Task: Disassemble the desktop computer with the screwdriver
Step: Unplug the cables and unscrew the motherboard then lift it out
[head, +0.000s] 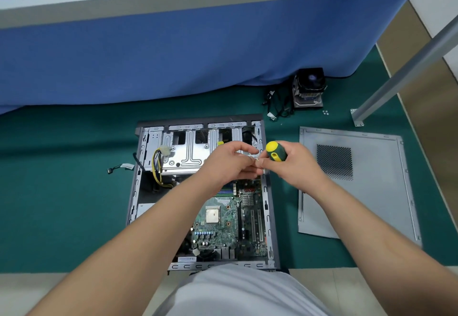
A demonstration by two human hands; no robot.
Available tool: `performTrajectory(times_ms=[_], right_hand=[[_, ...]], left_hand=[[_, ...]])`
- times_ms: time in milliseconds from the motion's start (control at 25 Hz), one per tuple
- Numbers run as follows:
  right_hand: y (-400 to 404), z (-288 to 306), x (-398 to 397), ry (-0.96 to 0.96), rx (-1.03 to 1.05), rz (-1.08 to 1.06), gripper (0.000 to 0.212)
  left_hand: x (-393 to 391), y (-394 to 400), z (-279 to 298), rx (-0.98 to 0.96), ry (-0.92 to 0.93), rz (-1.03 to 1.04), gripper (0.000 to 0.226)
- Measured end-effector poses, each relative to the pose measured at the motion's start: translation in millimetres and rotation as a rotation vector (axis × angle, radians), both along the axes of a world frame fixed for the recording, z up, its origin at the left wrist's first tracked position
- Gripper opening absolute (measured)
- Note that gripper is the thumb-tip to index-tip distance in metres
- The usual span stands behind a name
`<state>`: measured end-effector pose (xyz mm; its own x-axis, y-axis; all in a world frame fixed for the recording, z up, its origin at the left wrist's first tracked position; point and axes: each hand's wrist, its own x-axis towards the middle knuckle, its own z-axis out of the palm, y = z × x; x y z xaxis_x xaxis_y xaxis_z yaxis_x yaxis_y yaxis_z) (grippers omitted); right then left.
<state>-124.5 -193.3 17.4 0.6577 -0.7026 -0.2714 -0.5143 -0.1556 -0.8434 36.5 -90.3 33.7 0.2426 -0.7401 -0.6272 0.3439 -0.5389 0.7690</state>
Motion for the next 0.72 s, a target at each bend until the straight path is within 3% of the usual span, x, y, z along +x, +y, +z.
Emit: performTrajectory(times_ms=[80,160,240,320,440,720], right_hand=[[-12,-7,-2,0.010,0.020,-0.065,0.008],[-32,-18,-6,0.037,0.056,-0.171,0.008],[-54,-32,-6,0.095,0.089,-0.278,0.006],[-75,-50,-1,0.153,0.120,-0.360,0.002],[-106,-78,11,0.231,0.146,-0.417,0.006],[-164,-141,45,0.460,0.124,-0.527,0.007]], left_hand=[[7,-8,-8,-0.009,-0.245,-0.092,0.016],[23,-16,-18,-0.034,-0.652,-0.235,0.019],[44,-24,-31,-0.052,-0.970,-0.352,0.033],[66,-32,-48,-0.007,-1.150,-0.476,0.052],[88,-39,-71,0.131,-1.263,-0.614,0.070],[107,-38,-99,0.105,-1.201,-0.639,0.079]])
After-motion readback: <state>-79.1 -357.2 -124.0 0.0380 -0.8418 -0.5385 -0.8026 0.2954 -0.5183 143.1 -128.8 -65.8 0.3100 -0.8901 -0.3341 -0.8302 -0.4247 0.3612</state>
